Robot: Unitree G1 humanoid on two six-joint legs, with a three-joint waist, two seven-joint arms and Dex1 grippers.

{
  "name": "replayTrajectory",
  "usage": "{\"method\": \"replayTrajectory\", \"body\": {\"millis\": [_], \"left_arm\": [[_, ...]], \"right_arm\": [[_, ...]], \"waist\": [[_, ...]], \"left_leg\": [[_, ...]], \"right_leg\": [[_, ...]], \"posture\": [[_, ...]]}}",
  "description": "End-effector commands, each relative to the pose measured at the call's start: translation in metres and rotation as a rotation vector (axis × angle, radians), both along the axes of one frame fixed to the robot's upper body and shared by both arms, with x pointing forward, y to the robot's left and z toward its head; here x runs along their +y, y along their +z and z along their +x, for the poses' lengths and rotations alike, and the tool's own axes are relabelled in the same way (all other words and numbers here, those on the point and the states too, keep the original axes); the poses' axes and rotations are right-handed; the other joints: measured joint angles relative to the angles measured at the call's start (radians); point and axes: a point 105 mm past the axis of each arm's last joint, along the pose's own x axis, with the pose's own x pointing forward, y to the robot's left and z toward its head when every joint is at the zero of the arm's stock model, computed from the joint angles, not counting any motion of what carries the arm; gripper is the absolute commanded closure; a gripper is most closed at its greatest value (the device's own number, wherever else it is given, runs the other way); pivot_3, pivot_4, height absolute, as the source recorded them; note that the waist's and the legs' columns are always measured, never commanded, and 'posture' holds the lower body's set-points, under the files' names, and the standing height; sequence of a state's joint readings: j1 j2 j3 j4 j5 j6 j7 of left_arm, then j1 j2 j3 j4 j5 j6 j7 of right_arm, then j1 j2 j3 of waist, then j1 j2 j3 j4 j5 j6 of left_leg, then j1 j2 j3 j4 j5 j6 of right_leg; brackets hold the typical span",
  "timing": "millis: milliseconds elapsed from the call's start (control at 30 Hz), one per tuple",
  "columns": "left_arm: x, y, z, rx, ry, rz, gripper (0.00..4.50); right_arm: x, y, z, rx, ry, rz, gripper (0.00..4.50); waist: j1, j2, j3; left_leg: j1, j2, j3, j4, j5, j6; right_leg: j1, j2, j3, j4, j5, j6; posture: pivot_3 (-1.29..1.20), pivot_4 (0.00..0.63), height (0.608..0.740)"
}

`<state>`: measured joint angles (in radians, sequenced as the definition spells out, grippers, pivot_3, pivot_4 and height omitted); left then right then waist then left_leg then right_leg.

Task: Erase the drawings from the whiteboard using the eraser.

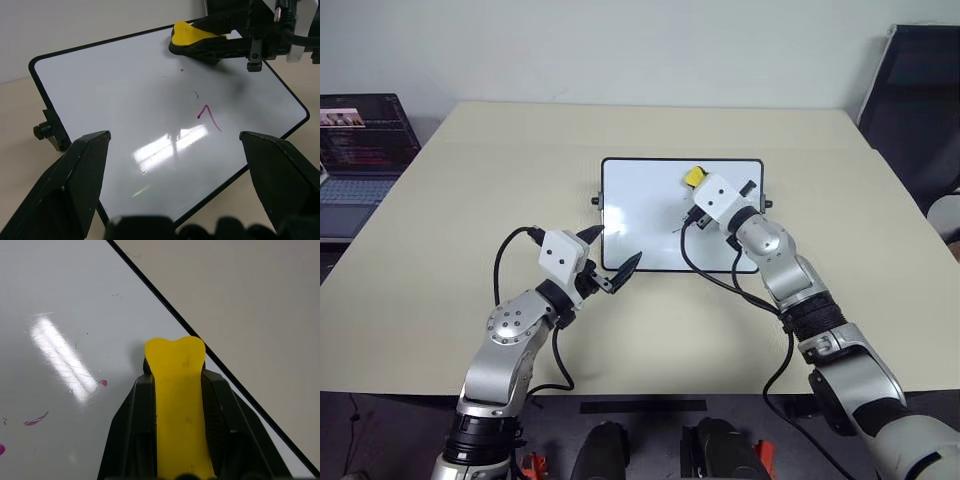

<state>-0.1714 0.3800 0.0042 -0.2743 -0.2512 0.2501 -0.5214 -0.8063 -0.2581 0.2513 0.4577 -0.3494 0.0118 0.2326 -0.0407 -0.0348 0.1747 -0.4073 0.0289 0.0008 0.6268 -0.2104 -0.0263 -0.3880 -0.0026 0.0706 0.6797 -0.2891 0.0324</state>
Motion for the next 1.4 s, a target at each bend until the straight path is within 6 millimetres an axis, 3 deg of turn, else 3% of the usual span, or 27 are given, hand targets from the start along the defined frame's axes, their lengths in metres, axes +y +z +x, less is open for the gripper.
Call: {"method": "replayTrajectory", "body": {"millis": [33, 433, 900, 1200, 1400], "left_arm": [[-0.003, 0.014, -0.004, -0.063, -0.014, -0.001, 0.00], [0.003, 0.013, -0.004, -0.064, 0.004, 0.002, 0.00], [0.002, 0.015, -0.003, -0.064, 0.003, 0.004, 0.00], [-0.001, 0.018, -0.003, -0.065, -0.011, 0.004, 0.00], [-0.010, 0.013, -0.009, -0.047, -0.043, -0.003, 0.00]], "right_arm": [[0.007, -0.013, -0.003, 0.048, 0.028, -0.039, 3.59], [0.015, -0.047, -0.024, 0.111, 0.079, -0.106, 3.59], [0.010, -0.055, -0.035, 0.142, 0.071, -0.104, 3.59], [0.008, -0.034, -0.033, 0.097, 0.071, -0.029, 3.59], [0.002, -0.006, -0.053, 0.062, 0.119, 0.131, 3.59]], "waist": [[-0.002, 0.000, 0.000], [-0.012, 0.000, 0.000], [-0.012, 0.000, 0.000], [-0.012, 0.000, 0.000], [-0.009, 0.000, 0.000]], "left_leg": [[0.000, 0.000, 0.000, 0.000, 0.000, 0.000], [0.001, 0.000, 0.000, 0.001, 0.000, 0.000], [0.002, 0.000, 0.000, 0.001, 0.000, 0.000], [0.002, 0.000, 0.000, 0.001, 0.000, 0.000], [-0.002, 0.000, -0.001, 0.001, 0.000, 0.000]], "right_leg": [[0.000, 0.000, 0.000, 0.000, 0.000, 0.000], [0.001, 0.000, 0.000, 0.000, 0.000, 0.000], [0.002, 0.000, 0.000, 0.000, 0.000, 0.000], [0.002, 0.000, 0.000, 0.000, 0.000, 0.000], [-0.001, 0.000, 0.000, -0.001, 0.000, 0.000]], "posture": [[0.00, 0.150, 0.740], [0.00, 0.150, 0.740], [0.00, 0.150, 0.740], [0.00, 0.150, 0.740], [0.00, 0.150, 0.740]]}}
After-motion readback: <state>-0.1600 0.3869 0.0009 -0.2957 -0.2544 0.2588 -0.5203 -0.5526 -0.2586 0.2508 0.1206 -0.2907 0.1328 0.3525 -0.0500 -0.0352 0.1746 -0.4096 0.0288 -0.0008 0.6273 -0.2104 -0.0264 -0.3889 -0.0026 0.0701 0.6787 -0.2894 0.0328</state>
